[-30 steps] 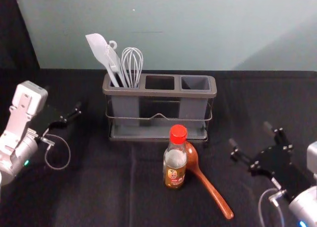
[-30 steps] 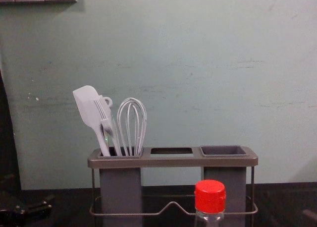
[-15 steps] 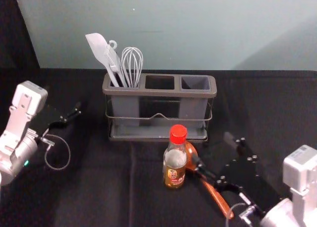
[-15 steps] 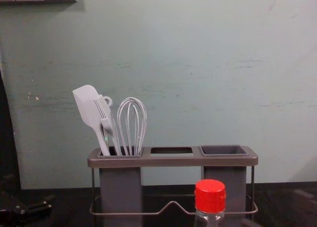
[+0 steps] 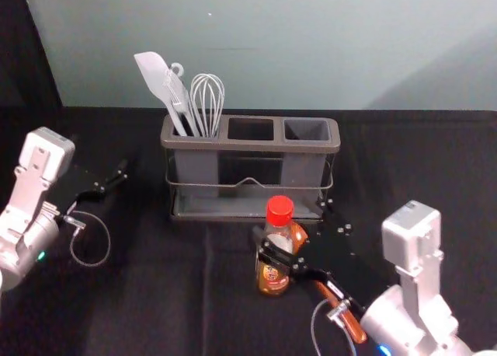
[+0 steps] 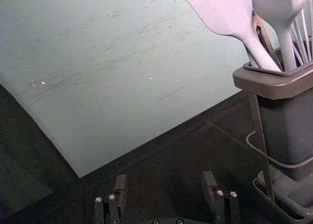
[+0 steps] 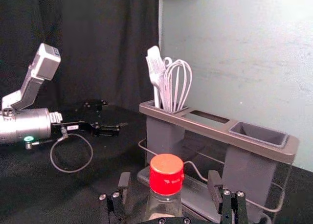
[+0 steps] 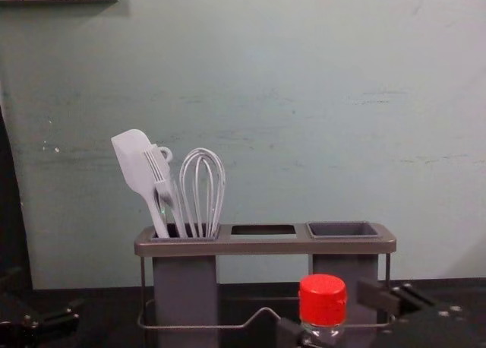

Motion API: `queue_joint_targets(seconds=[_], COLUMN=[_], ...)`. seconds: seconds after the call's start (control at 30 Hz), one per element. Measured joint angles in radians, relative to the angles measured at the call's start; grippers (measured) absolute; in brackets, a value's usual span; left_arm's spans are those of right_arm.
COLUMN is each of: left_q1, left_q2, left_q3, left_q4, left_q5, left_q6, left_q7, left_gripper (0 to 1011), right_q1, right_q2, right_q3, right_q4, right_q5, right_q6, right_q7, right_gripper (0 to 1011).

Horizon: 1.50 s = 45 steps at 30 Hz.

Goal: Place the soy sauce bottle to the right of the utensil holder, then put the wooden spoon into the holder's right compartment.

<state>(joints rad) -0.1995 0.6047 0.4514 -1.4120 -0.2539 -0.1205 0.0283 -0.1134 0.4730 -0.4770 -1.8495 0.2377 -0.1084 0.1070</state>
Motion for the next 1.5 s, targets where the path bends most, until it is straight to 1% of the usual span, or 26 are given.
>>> queue_joint_targets(seconds=[0.27,0.5,0.6,0.63,0.67,0.73,0.77,0.83,0.93,0.97,1.0,1.07,1.17,1.27,1.5], left_q1=[0.000,0.000,0.000,0.000,0.000,0.000,0.000,0.000,0.000,0.000,0.000,0.000,0.000,0.000,0.000], left_q2=[0.000,0.000,0.000,0.000,0.000,0.000,0.000,0.000,0.000,0.000,0.000,0.000,0.000,0.000,0.000], left_q3=[0.000,0.000,0.000,0.000,0.000,0.000,0.000,0.000,0.000,0.000,0.000,0.000,0.000,0.000,0.000], left_q4=[0.000,0.000,0.000,0.000,0.000,0.000,0.000,0.000,0.000,0.000,0.000,0.000,0.000,0.000,0.000], left_q5=[0.000,0.000,0.000,0.000,0.000,0.000,0.000,0.000,0.000,0.000,0.000,0.000,0.000,0.000,0.000], left_q6=[0.000,0.000,0.000,0.000,0.000,0.000,0.000,0.000,0.000,0.000,0.000,0.000,0.000,0.000,0.000], left_q7=[0.000,0.000,0.000,0.000,0.000,0.000,0.000,0.000,0.000,0.000,0.000,0.000,0.000,0.000,0.000], left_gripper=[1000,1000,1000,1000,1000,1000,1000,1000,1000,1000,1000,1000,1000,1000,1000], right_q1=[0.035,0.045,0.043,0.040,0.039,0.035,0.033,0.032,0.027,0.027,0.026,0.023,0.019,0.013,-0.005], right_q2=[-0.041,-0.074,-0.084,-0.089,-0.091,-0.096,-0.098,-0.100,-0.107,-0.108,-0.110,-0.114,-0.119,-0.122,-0.125], right_q3=[-0.004,0.008,0.016,0.020,0.022,0.028,0.029,0.031,0.038,0.039,0.040,0.045,0.052,0.059,0.080], right_q4=[0.033,0.057,0.061,0.061,0.061,0.061,0.061,0.060,0.058,0.058,0.058,0.057,0.053,0.043,0.005], right_q5=[-0.014,0.000,0.002,0.004,0.003,-0.001,-0.003,-0.008,-0.016,-0.017,-0.018,-0.022,-0.027,-0.034,-0.038], right_q6=[0.010,0.007,0.002,0.000,-0.001,-0.002,-0.002,-0.001,0.005,0.006,0.007,0.010,0.013,0.016,0.014], right_q7=[0.027,0.055,0.063,0.067,0.067,0.068,0.068,0.069,0.076,0.076,0.077,0.082,0.086,0.089,0.100], right_gripper=[1002,995,932,890,890,840,787,751,633,625,575,537,409,381,381])
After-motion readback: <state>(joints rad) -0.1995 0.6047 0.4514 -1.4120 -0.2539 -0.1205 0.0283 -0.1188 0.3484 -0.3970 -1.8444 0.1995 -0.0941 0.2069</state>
